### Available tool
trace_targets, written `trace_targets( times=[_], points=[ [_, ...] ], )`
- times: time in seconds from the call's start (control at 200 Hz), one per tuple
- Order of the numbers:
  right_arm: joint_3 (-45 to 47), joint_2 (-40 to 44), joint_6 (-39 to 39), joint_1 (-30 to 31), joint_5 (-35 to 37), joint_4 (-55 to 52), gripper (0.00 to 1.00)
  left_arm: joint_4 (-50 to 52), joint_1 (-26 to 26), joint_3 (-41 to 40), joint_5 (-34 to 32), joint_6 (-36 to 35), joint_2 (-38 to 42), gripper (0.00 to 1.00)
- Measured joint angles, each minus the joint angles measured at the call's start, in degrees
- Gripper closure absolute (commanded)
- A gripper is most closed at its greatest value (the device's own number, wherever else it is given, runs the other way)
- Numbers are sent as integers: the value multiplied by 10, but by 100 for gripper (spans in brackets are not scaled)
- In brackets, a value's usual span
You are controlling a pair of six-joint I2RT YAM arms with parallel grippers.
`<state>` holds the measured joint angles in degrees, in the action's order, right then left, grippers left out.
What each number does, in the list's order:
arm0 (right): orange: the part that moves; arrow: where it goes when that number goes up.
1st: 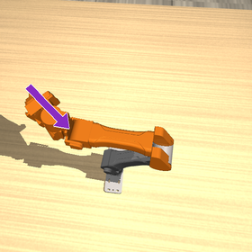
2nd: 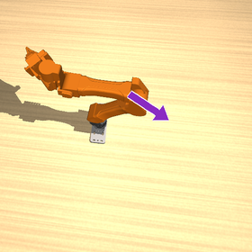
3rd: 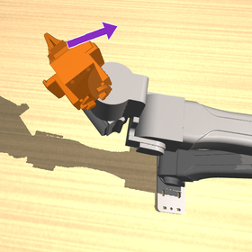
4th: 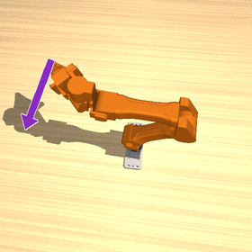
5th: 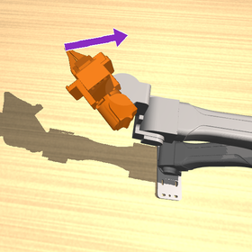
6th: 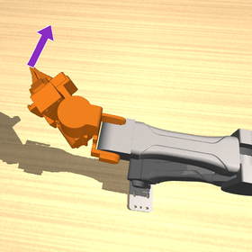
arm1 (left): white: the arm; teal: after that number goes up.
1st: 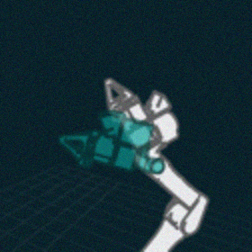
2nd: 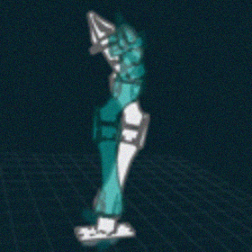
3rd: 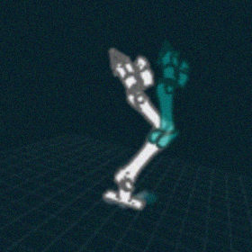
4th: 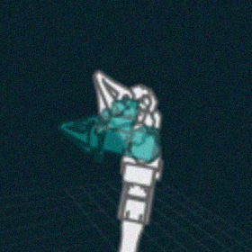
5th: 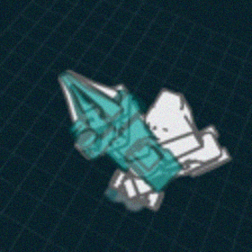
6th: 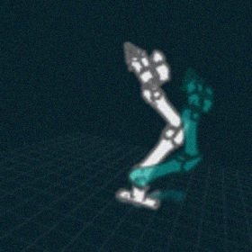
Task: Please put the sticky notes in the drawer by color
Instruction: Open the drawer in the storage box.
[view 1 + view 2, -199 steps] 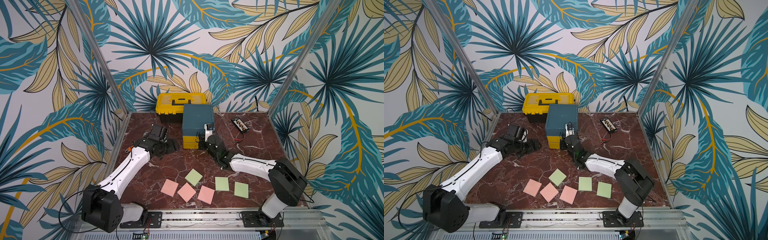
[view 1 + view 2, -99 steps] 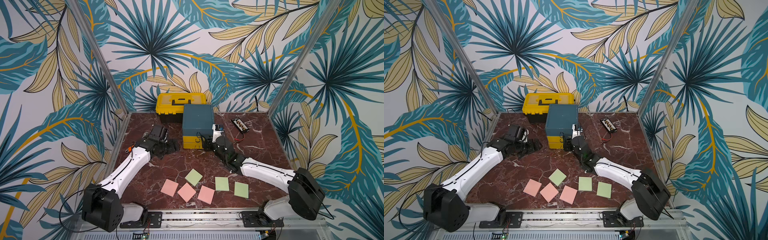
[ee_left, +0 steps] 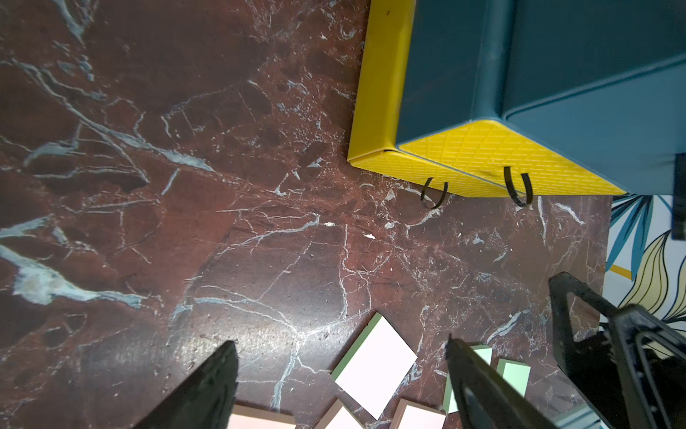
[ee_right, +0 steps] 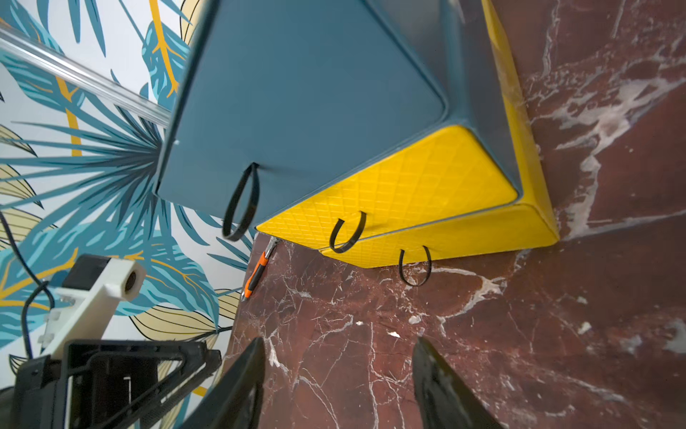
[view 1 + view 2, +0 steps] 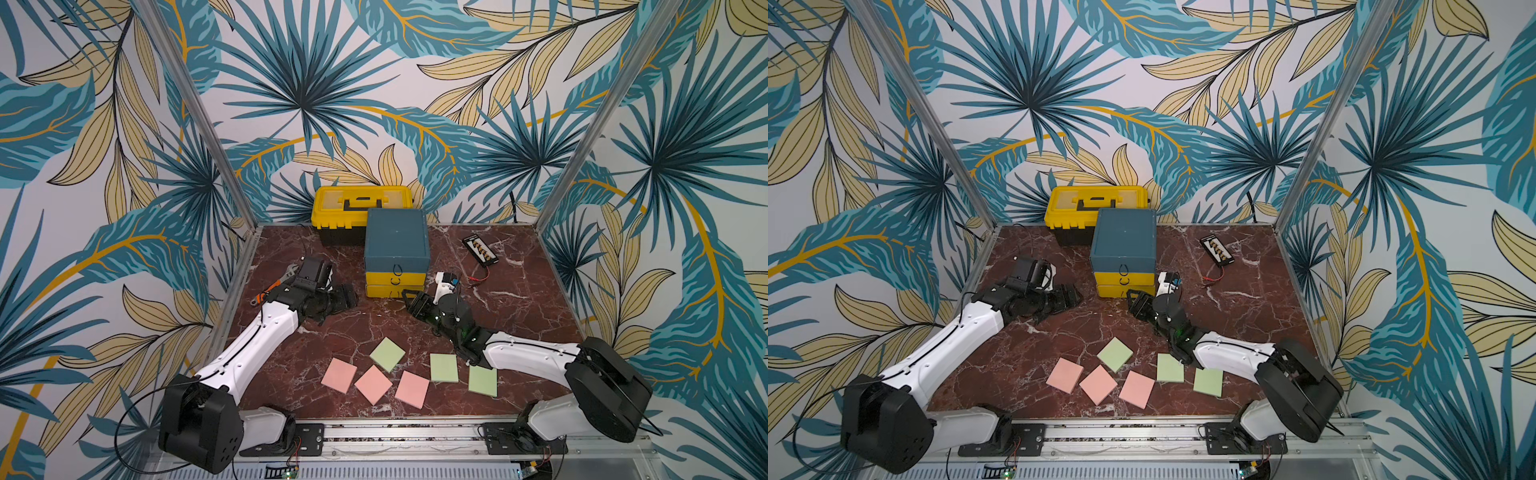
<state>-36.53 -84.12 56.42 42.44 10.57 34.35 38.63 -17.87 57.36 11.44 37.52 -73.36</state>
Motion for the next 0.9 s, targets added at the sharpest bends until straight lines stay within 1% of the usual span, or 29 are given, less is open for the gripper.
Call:
trace_targets(
  times=[0.07, 0.18, 0.356, 0.621, 0.901],
  points=[
    [2, -12, 28, 1, 10, 33, 36, -6, 1, -8, 4, 0, 7, 11],
    [4, -31, 64, 11, 49, 83, 36, -17, 5, -18, 15, 0, 12, 11],
    [-7, -70, 99, 26, 89, 118, 38, -29, 12, -28, 35, -3, 12, 11],
    [-30, -116, 124, 27, 100, 146, 43, -38, 41, -56, 57, -11, 26, 11],
    [-64, -151, 144, 27, 86, 164, 45, -47, 60, -59, 76, -15, 31, 10]
  ],
)
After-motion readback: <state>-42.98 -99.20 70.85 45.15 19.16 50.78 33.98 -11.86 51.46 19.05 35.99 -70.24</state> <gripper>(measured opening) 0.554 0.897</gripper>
